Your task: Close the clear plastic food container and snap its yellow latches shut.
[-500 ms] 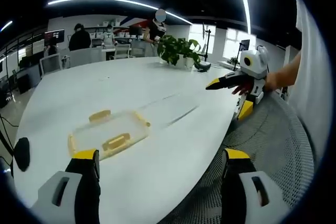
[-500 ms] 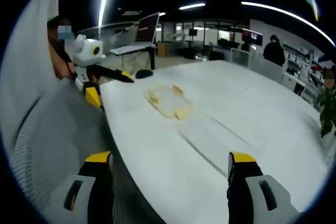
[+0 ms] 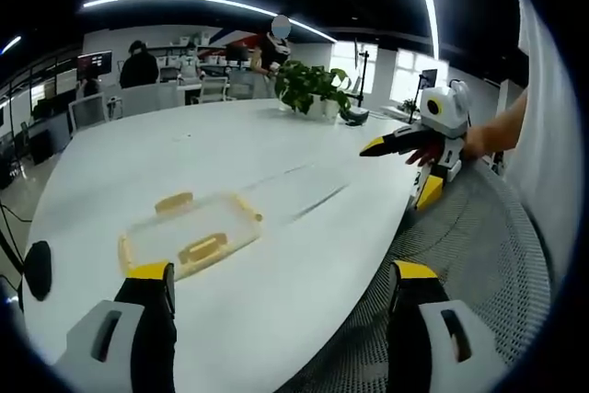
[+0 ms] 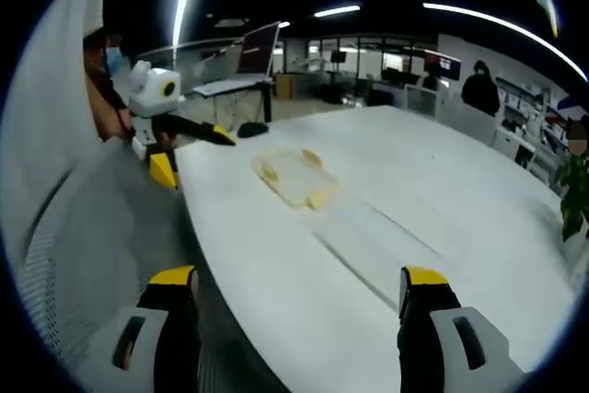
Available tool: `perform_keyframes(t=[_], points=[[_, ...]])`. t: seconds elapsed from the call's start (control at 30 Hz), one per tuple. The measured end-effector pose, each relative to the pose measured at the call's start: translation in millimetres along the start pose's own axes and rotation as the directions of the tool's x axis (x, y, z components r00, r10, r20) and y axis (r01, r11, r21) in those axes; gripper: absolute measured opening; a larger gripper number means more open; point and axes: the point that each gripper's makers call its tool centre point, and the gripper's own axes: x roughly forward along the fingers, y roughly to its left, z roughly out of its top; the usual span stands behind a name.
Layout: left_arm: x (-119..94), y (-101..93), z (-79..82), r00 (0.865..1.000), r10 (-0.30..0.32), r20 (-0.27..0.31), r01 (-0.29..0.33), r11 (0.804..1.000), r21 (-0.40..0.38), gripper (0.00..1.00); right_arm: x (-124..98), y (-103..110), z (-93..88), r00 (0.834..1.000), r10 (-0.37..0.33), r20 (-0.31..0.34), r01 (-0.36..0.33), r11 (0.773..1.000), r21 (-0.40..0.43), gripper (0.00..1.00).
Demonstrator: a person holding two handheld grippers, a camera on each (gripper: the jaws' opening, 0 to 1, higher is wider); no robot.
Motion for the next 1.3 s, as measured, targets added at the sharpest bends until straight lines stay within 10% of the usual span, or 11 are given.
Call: perform_keyframes(t=[1.3], points=[[1.0, -4.1, -0.8, 1.0, -0.013, -0.017, 0.013, 1.0, 0.028, 0.96, 0.7, 0.9, -3.4, 1.0, 0.004, -0.018, -0.004, 1.0, -0.002, 0.89]])
